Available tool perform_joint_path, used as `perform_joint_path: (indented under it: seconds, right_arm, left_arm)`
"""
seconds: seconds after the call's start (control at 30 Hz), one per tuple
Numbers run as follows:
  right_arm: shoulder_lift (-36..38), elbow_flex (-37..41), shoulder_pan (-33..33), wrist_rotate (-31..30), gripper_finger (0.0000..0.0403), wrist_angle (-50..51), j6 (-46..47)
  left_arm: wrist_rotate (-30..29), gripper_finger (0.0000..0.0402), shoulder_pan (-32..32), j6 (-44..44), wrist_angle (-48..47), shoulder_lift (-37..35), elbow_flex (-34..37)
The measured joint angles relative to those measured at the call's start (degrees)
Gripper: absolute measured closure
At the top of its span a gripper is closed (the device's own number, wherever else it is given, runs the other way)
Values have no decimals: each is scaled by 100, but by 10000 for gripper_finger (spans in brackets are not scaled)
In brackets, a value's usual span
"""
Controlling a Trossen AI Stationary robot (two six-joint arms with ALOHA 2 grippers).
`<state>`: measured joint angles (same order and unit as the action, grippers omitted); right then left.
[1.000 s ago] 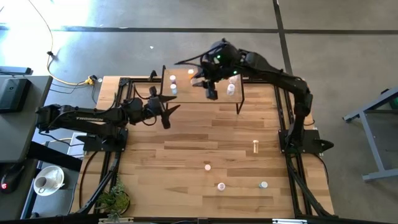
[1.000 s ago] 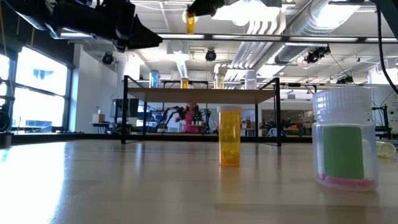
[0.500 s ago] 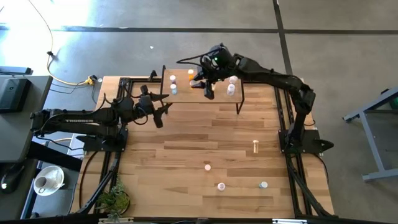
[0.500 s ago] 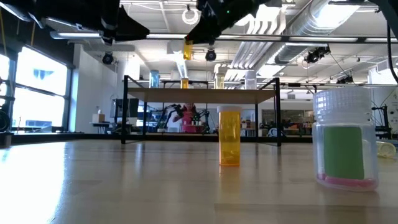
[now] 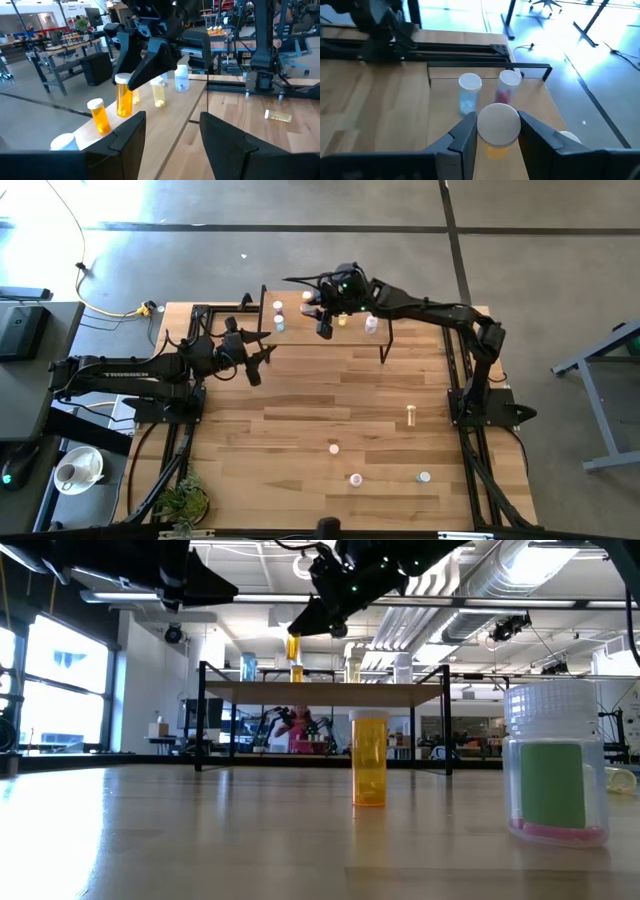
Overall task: Pick and place medicine bottles onto shelf by color
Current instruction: Adjust the orange pill bottle on the shelf
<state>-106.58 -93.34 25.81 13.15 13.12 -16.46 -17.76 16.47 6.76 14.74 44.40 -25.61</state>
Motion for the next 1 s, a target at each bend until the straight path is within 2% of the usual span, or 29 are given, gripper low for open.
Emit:
perform_joint_path:
  seconds: [0.17,0.5,1.0]
  right_arm:
    - [-7,-221,8,-271,288,167,113]
    - [-207,-398,61,-263,288,704,312]
    - [-455,-391,63,-67,288,783,402]
  left_arm:
    - [-2,227,0,-58,4,0,0]
    - [-2,227,0,-76,6,2,0]
    - [-2,227,-1,-69,6,4,0]
